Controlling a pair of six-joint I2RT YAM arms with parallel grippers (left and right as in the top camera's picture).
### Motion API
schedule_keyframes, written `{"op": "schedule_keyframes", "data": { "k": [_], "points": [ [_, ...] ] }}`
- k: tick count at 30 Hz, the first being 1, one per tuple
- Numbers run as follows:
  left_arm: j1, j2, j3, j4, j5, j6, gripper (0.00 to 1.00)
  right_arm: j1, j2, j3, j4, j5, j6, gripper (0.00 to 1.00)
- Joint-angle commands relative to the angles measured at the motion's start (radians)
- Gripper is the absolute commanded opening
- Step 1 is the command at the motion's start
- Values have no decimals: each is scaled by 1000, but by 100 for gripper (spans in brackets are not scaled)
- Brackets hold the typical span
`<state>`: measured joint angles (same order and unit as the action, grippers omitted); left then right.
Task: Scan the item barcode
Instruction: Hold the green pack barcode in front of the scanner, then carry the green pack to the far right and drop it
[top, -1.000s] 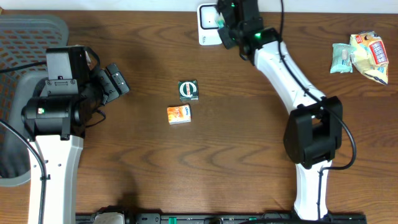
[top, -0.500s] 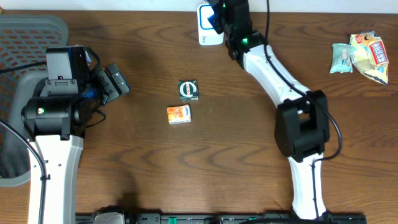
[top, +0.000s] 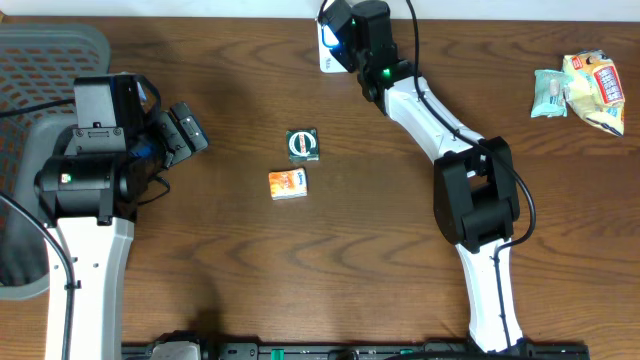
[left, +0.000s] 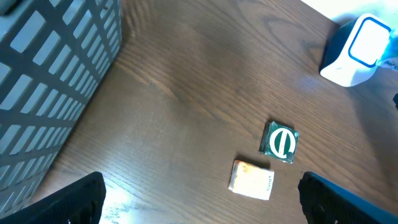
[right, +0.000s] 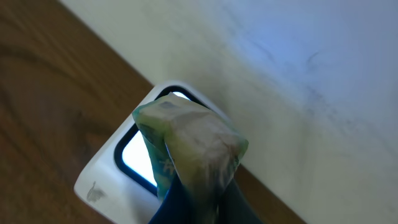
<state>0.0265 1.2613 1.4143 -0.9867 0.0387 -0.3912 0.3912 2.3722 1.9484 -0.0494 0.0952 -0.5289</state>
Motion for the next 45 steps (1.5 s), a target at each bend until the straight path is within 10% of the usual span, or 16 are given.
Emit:
{"op": "schedule_keyframes", "data": {
  "k": [1,26,33,45],
  "points": [
    [6,-1,9,0,-10,13,98,-1,-4,14,-24,-26,-56,1],
    [6,-1,9,0,-10,13,98,-4,-2,15,-58,71,-222,1],
    [6,-1,9,0,-10,13,98,-61,-4,33,-1,231,19,1],
    [6,-1,9,0,-10,13,98,-451,-127,118,-425,247,336,1]
  ]
}}
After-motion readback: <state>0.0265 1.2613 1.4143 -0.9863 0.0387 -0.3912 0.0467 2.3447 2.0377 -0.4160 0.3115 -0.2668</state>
